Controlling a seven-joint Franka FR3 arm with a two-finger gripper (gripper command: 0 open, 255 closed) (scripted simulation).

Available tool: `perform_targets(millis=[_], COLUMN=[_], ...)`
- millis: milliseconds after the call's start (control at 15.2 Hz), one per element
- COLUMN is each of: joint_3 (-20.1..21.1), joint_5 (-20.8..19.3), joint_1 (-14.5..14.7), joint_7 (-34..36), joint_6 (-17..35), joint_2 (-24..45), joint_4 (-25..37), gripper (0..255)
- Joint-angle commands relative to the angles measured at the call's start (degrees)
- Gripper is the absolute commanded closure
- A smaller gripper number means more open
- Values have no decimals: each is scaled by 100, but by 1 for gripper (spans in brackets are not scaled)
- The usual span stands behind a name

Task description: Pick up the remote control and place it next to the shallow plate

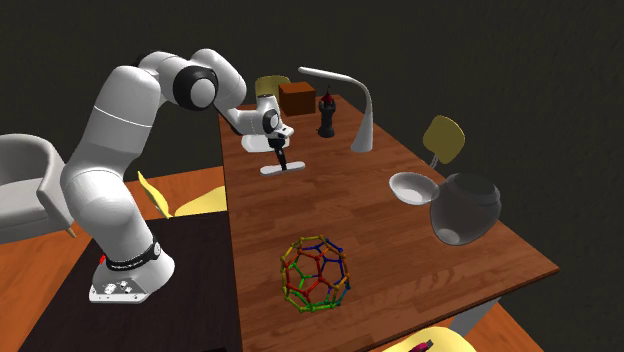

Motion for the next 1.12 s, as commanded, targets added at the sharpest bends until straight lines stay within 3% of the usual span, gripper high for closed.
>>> perform_targets(millis=[0, 264, 528, 1056], joint_3=[0, 0, 193, 192], joint_5=[0, 0, 221, 222], joint_1=[0, 0, -94, -93], joint_7=[0, -1, -132, -132], joint_6=[0, 0, -416, -415], joint_2=[0, 0, -578, -578], joint_4=[1, 2, -156, -156], gripper=[0, 0, 0, 0])
